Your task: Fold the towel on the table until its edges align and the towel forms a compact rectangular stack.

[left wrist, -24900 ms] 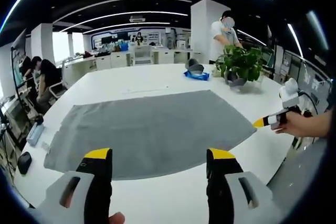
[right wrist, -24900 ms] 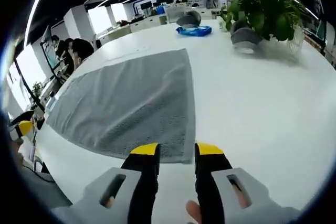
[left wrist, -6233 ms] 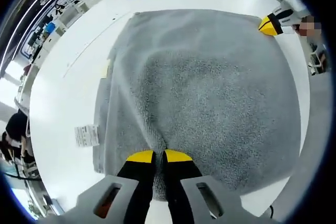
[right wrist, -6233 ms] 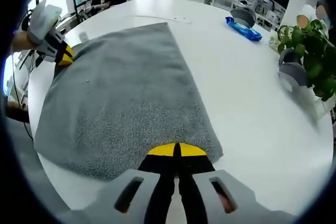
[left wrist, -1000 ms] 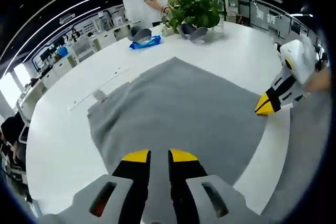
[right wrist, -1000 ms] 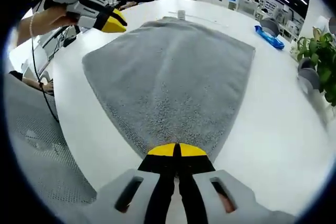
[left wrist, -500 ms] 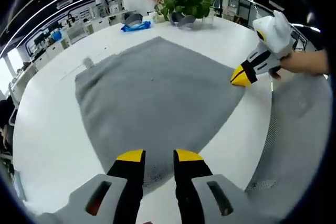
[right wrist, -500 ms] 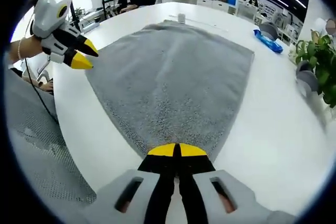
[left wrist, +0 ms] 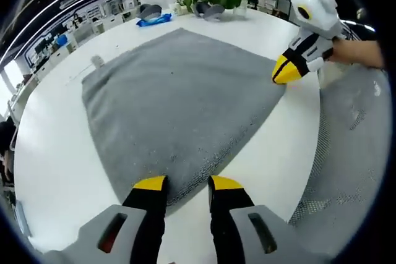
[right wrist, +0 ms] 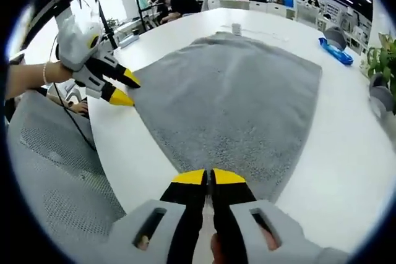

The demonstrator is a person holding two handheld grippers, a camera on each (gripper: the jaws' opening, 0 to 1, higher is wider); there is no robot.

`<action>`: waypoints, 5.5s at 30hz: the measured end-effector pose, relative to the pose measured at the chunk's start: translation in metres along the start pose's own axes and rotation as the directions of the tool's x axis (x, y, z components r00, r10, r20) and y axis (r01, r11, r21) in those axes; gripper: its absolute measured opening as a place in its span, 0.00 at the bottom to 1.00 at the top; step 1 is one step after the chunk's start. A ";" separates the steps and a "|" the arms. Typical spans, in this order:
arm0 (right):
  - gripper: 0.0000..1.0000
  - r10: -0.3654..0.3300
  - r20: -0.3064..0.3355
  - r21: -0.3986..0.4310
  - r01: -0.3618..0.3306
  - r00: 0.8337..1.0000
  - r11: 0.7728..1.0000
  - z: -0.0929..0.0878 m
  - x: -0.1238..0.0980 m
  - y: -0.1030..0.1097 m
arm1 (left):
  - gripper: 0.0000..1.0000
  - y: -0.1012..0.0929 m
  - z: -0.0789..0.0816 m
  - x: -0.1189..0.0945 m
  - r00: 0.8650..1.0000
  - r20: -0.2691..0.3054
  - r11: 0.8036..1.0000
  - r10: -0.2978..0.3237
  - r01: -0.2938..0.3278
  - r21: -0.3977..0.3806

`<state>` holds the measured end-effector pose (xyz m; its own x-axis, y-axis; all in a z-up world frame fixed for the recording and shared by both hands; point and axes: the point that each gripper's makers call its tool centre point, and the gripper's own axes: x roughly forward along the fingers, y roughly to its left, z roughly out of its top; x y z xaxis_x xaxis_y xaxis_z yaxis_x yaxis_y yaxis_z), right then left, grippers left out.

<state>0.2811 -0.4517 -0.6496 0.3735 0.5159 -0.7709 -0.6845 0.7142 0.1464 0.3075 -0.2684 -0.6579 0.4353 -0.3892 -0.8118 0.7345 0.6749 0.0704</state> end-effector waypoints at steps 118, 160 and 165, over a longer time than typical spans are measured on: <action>0.00 -0.378 0.418 -0.060 0.441 0.826 0.896 0.087 -0.178 -0.021 | 0.03 0.012 0.089 -0.175 0.856 0.372 0.930 0.359 -0.364 -0.059; 0.00 -0.397 0.266 -0.146 0.443 0.879 0.884 0.136 -0.076 -0.130 | 0.03 0.119 0.134 -0.051 0.904 0.209 0.927 0.372 -0.375 -0.027; 0.00 -0.394 0.239 -0.157 0.436 0.887 0.886 0.131 -0.053 -0.142 | 0.03 0.124 0.126 -0.032 0.919 0.166 0.934 0.357 -0.357 -0.035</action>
<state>0.4400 -0.5185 -0.5480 0.7508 0.2891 -0.5938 -0.5418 0.7838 -0.3034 0.4502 -0.2512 -0.5503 0.7491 -0.2204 -0.6248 0.5120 0.7911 0.3347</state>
